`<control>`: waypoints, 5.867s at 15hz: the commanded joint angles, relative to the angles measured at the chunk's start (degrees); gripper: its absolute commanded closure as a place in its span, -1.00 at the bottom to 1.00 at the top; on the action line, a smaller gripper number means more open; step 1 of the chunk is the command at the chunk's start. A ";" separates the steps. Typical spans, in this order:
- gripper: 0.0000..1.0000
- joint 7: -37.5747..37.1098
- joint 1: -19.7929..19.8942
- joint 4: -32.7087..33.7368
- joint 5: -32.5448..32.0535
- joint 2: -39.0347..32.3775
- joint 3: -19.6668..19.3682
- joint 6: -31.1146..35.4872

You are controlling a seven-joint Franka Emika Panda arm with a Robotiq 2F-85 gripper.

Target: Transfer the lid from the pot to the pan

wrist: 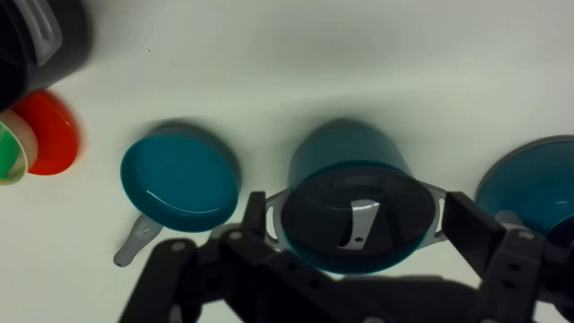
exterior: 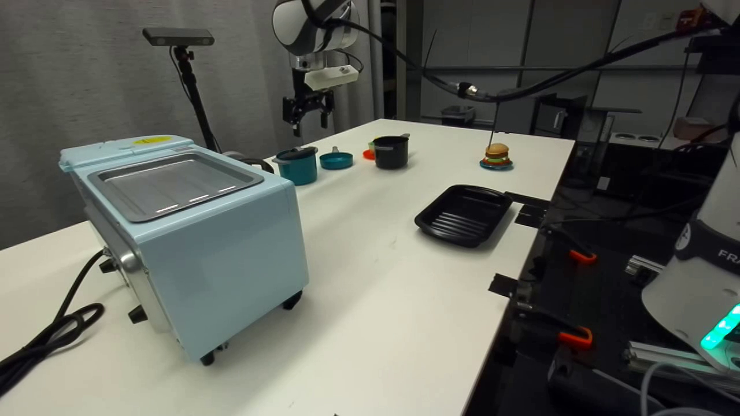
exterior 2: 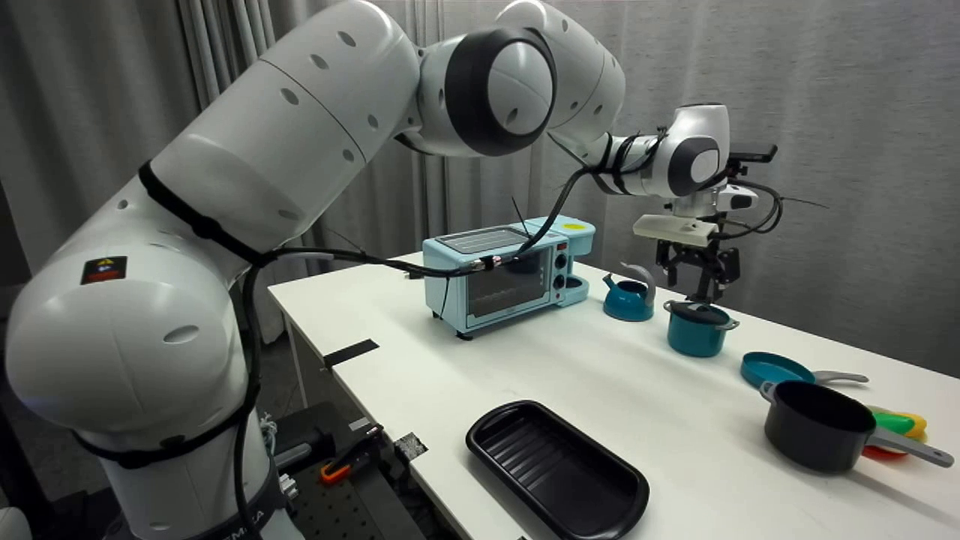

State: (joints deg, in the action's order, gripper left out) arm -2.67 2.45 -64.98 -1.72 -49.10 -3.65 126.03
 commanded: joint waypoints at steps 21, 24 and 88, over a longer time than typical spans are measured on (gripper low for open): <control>-1.00 -0.51 0.85 20.34 0.00 -14.17 -0.77 -1.90; -1.00 0.31 0.92 20.21 -0.10 -14.26 -0.63 -1.35; 0.93 1.13 3.11 24.90 0.39 -12.21 0.28 -6.77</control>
State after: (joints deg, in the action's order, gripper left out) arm -2.64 4.11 -40.21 -1.76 -62.50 -3.43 122.70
